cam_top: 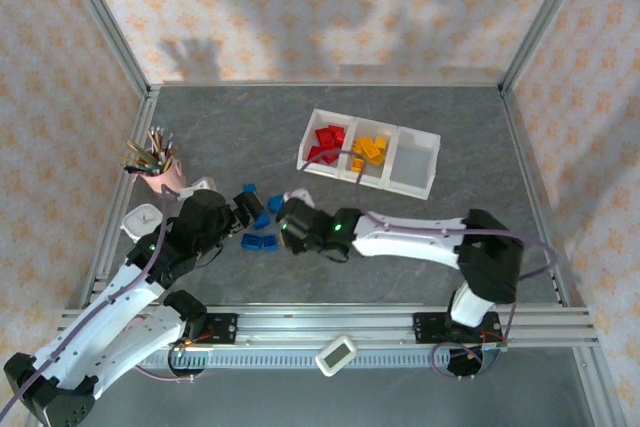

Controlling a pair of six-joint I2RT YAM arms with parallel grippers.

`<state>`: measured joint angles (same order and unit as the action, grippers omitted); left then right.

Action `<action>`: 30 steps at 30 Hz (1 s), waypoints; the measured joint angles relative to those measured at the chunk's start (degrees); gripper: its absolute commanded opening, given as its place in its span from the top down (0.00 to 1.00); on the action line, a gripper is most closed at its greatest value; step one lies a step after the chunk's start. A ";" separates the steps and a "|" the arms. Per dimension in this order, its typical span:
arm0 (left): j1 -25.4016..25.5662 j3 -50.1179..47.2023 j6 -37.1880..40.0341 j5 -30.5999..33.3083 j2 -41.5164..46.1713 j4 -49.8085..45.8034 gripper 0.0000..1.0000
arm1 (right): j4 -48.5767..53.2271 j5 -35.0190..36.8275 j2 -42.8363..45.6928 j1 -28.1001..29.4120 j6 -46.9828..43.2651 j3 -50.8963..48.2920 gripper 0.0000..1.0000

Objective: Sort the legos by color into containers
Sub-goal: Pick up the lego from the bottom-center of the table, then place the lego in the container.

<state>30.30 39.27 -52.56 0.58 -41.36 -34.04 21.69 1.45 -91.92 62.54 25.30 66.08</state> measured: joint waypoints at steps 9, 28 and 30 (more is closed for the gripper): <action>0.02 0.02 1.62 -4.55 -7.15 10.16 0.01 | 4.07 3.91 2.62 -18.58 -1.84 0.35 0.70; 1.20 1.46 1.68 -7.26 -18.16 23.23 0.01 | 0.79 2.60 -17.44 -36.74 -7.82 18.91 0.65; 1.20 1.64 1.68 -7.26 -18.38 23.47 0.01 | 0.55 2.19 -19.45 -37.40 -8.13 20.65 0.56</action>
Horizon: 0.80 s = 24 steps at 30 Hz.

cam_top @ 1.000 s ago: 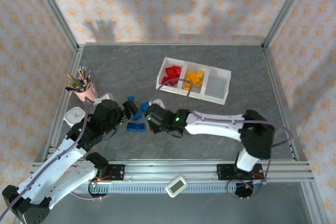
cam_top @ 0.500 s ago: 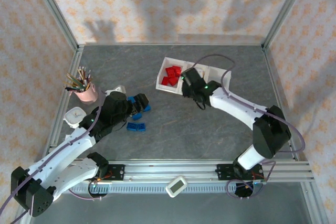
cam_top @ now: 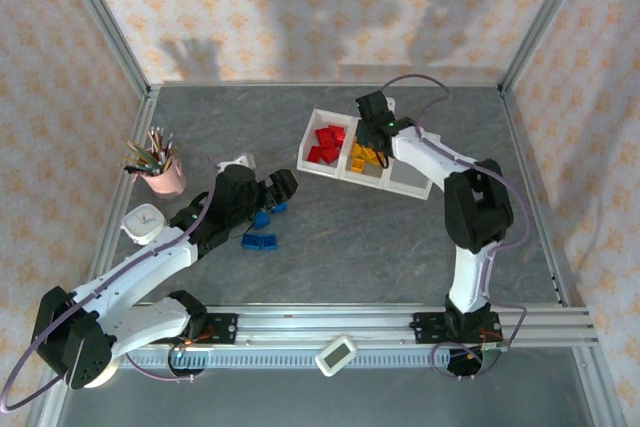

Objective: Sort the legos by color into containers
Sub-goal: Place the lego in the container.

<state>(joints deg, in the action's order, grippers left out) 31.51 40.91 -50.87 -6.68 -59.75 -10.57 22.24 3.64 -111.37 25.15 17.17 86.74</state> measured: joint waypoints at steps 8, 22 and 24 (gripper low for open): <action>0.00 0.42 0.46 0.02 -0.68 0.79 0.01 | 0.07 -0.66 -2.25 -0.17 -1.44 2.32 0.40; 0.00 1.68 1.92 2.89 2.49 -2.12 0.01 | 0.04 -4.57 10.80 8.39 -2.25 -4.61 0.35; 0.00 1.68 1.88 3.74 4.50 -3.89 0.01 | 0.17 -5.20 11.58 10.99 -2.01 -5.81 0.34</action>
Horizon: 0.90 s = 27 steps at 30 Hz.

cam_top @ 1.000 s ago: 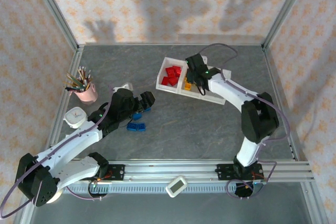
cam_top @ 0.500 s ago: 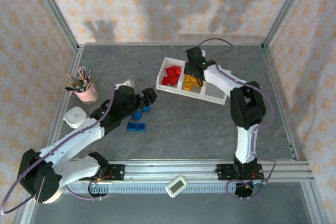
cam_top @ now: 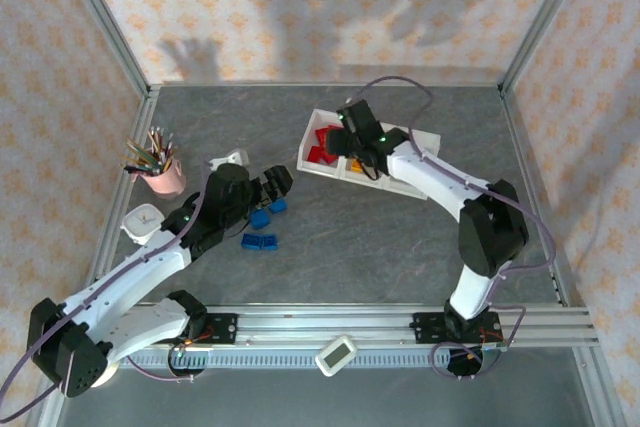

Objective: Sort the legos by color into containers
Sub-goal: Pick up the lego from the center of the table.

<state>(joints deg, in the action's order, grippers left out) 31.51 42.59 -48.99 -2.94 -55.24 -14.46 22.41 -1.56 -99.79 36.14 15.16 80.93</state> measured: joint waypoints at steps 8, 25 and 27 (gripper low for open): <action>0.00 -2.99 -2.10 3.65 11.39 -6.75 0.01 | -0.17 -2.08 -0.42 10.84 3.72 -3.32 0.32; 0.00 -6.60 -6.25 8.24 19.89 -17.38 0.01 | -0.48 -1.20 -19.04 19.98 5.46 7.34 0.23; 0.00 -6.78 -6.49 8.37 20.02 -17.66 0.01 | -0.17 -0.37 -20.44 19.96 5.44 9.01 0.23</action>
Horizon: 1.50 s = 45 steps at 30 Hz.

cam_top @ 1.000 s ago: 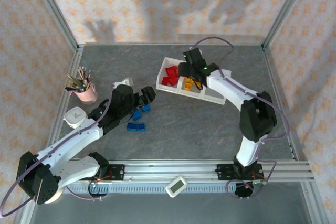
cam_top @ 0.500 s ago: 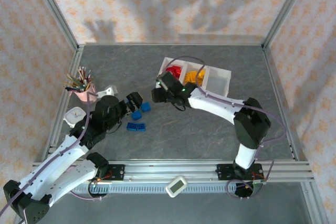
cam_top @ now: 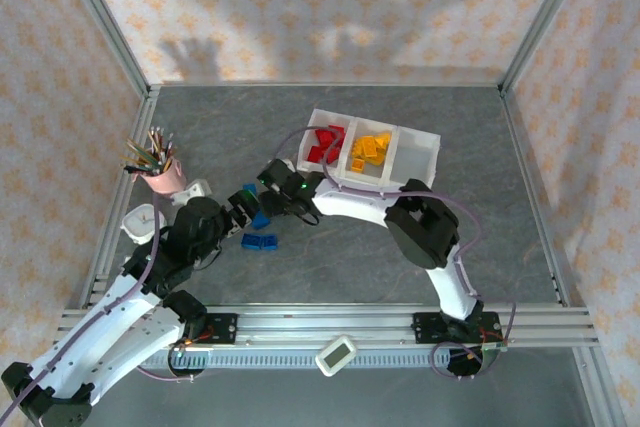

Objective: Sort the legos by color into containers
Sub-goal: Pick up the lego from the center of the table, then place the lego in the container.

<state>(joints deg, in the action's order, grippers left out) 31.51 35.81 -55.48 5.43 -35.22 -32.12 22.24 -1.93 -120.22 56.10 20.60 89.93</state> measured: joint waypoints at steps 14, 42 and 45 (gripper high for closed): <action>-0.04 0.00 -0.04 1.05 -0.42 -0.02 0.01 | 0.90 2.75 -6.64 0.00 0.37 6.43 0.38; -0.17 -0.24 1.40 -1.90 -5.46 3.23 0.01 | 0.52 0.28 11.89 -6.34 3.41 -9.14 0.63; -0.17 -0.20 1.55 -3.56 -7.43 5.62 0.01 | 0.61 0.83 18.88 -9.60 3.98 -13.14 0.63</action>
<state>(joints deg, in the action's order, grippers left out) 31.33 35.62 -53.93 1.87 -42.65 -26.50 22.85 -1.10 -101.34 46.50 24.58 76.79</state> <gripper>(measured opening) 0.991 0.379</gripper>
